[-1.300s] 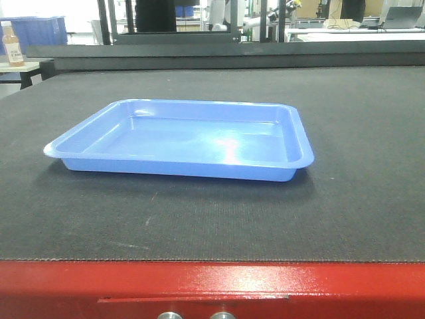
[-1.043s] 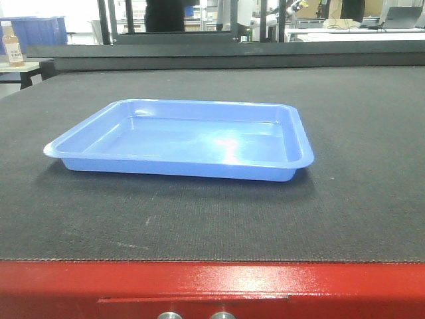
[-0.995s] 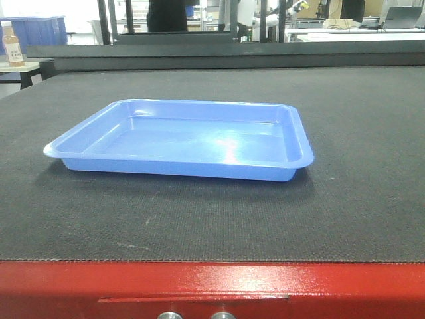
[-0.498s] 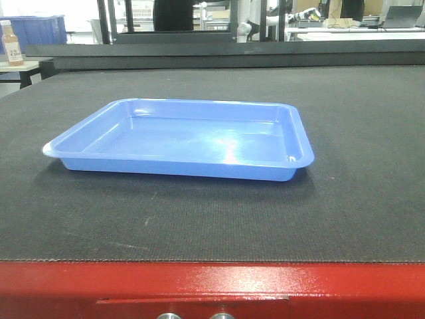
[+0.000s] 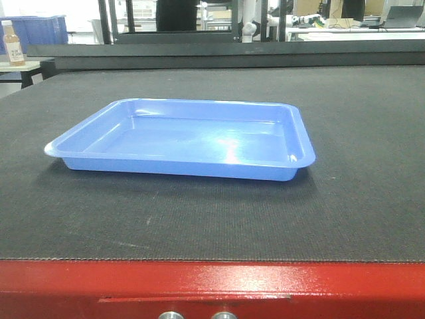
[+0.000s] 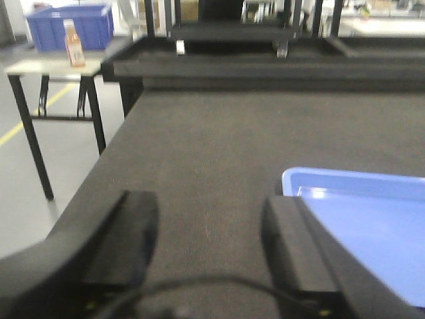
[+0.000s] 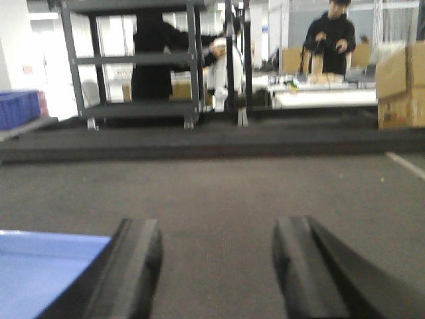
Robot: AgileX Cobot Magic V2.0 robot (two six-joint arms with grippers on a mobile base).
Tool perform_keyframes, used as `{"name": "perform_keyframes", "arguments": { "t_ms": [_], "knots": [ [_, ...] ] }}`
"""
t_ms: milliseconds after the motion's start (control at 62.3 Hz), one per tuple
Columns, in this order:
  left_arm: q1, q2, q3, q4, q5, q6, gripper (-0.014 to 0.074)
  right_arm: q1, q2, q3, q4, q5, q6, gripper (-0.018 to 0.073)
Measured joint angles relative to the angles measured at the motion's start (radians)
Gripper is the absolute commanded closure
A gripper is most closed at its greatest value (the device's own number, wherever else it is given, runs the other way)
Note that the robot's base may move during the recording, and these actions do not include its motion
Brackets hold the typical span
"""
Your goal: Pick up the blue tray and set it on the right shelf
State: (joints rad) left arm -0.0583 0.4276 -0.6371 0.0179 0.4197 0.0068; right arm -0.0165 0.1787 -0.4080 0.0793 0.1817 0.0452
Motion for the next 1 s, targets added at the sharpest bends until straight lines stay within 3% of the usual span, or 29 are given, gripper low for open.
{"name": "perform_keyframes", "arguments": {
  "t_ms": [112,193,401,562,770,995],
  "knots": [
    [-0.017,0.151,-0.082,0.000,0.031,0.003,0.0200,0.005,0.151,-0.083,0.000,0.020,0.000,-0.0002],
    [-0.073,0.258,-0.171,0.000,0.075,0.033,0.0200,0.046,0.276,-0.183,0.000,0.026,0.000,-0.0001],
    [-0.230,0.540,-0.411,0.000,0.223,0.054,0.0200,0.270,0.616,-0.480,0.000,0.197,0.000,-0.0001],
    [-0.254,0.786,-0.579,0.000,0.340,0.058,0.0200,0.420,0.974,-0.767,0.000,0.467,0.000,-0.0001],
    [-0.227,1.069,-0.801,0.001,0.522,0.012,0.0200,0.427,1.382,-1.105,0.002,0.739,0.056,0.0001],
    [-0.214,1.281,-0.950,0.010,0.587,-0.038,0.0200,0.391,1.702,-1.385,-0.046,0.929,0.212,0.0001]
  ]
}}
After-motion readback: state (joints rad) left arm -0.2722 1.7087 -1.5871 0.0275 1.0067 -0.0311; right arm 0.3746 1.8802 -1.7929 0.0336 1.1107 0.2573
